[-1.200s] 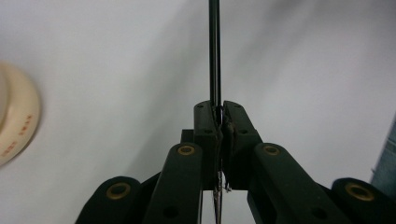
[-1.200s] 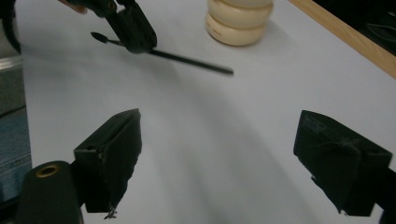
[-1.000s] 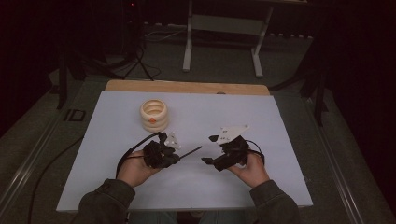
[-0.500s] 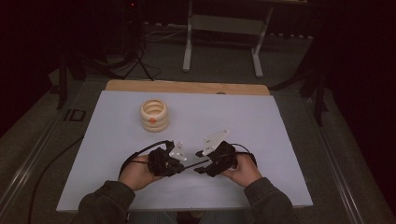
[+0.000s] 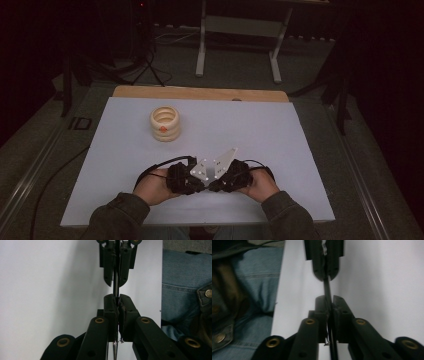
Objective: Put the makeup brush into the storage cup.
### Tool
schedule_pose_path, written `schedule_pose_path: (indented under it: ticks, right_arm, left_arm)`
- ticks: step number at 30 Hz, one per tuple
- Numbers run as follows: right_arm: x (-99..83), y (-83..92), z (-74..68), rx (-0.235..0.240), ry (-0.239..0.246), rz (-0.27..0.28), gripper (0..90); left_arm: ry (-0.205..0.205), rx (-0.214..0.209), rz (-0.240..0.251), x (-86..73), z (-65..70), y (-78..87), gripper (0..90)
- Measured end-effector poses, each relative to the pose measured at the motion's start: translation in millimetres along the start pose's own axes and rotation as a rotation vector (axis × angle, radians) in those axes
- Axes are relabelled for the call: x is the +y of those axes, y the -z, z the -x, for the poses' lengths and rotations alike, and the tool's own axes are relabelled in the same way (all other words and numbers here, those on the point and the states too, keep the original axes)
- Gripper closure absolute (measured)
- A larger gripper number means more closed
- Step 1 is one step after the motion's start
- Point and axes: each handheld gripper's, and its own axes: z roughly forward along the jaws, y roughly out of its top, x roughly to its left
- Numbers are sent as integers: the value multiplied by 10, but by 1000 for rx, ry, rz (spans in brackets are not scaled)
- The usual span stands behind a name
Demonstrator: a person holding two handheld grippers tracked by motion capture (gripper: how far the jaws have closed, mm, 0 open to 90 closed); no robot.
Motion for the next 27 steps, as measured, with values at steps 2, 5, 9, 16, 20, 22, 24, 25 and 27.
schedule_pose_path:
  ticks: [2,5,9,16,20,22,24,25,27]
  right_arm:
    - [-13,-7,-9,1,7,0,845]
    - [-85,-13,-41,13,2,23,849]
    - [-189,14,-64,-1,-26,56,850]
    - [-301,81,-110,-13,-34,122,849]
    - [-296,86,-120,-24,-26,142,849]
    - [-296,86,-121,-23,-25,142,848]
    - [-294,61,-129,-19,-25,135,830]
    - [-284,53,-131,-21,-23,125,809]
    - [-249,41,-141,-30,-20,105,775]
  left_arm:
    - [-3,-4,2,-2,4,-11,862]
    - [14,-33,31,-30,-10,-25,846]
    - [49,-41,57,-79,-38,-9,727]
    - [69,-51,57,-133,-62,-19,729]
    - [43,-69,51,-117,-46,-38,827]
    - [37,-76,51,-118,-45,-39,847]
    - [28,-96,30,-118,-41,-45,855]
    - [24,-91,19,-116,-37,-48,857]
    - [13,-83,-5,-113,-28,-59,858]
